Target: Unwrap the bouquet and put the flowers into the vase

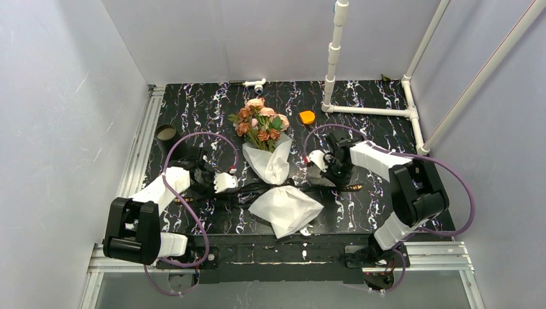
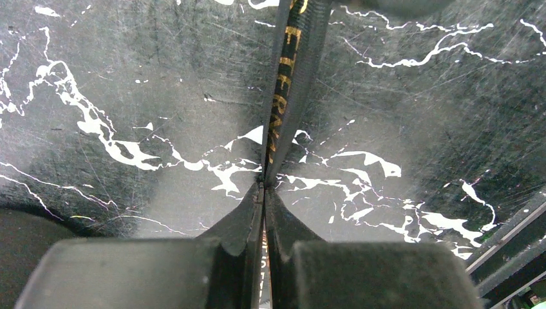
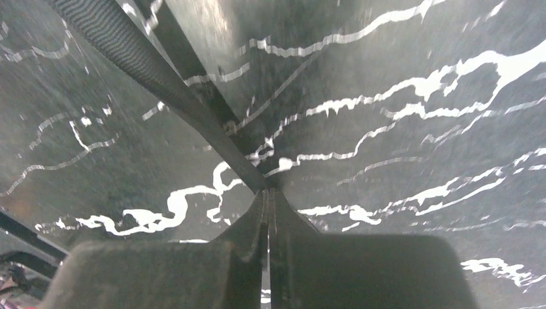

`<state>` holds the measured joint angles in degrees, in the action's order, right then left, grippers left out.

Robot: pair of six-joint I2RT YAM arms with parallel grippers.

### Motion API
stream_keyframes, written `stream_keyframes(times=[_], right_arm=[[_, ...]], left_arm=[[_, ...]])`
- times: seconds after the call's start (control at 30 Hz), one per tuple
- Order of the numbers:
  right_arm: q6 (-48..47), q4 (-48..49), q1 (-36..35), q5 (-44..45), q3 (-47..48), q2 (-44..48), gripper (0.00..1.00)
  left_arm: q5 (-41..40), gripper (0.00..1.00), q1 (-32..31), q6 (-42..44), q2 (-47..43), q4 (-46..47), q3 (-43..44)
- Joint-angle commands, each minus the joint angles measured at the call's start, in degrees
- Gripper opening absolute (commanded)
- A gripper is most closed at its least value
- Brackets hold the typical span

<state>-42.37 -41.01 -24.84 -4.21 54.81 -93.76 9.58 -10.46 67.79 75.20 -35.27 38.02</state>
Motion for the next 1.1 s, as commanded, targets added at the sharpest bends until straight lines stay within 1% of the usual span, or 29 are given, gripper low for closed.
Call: stream_keyframes(times=[0.0,0.33,0.57,0.63,0.87,1.07], right_arm=[[-4.55,-8.9,4.83,8.36,-5.97,-1.52,0.01],[-7.85,-9.01,11.73,9.93,-7.96,-1.13,0.01],[-8.13,-9.35,12.18,9.49,-8.42,-0.72,0.01],[-8.09,-9.41,12.18,9.48,-8.27,-0.81,0.01],[-7.77,-9.35,12.32,9.15,-7.96,-1.12,0.01],[-6.86,-9.59,12.32,8.38,-7.52,-1.52,0.01]], left_arm=[[-2.82,0.0,2.67,1.3,1.76,-2.73,-2.92],[-3.69,0.0,7.23,5.19,1.6,-3.05,-2.53],[-5.07,0.0,10.36,7.77,1.81,-2.52,-2.82],[-5.42,0.0,12.46,8.47,1.71,-2.72,-2.93],[-6.92,0.0,16.84,11.94,0.91,-2.74,-3.97],[-7.29,0.0,19.47,14.39,-0.57,-3.14,-5.4]])
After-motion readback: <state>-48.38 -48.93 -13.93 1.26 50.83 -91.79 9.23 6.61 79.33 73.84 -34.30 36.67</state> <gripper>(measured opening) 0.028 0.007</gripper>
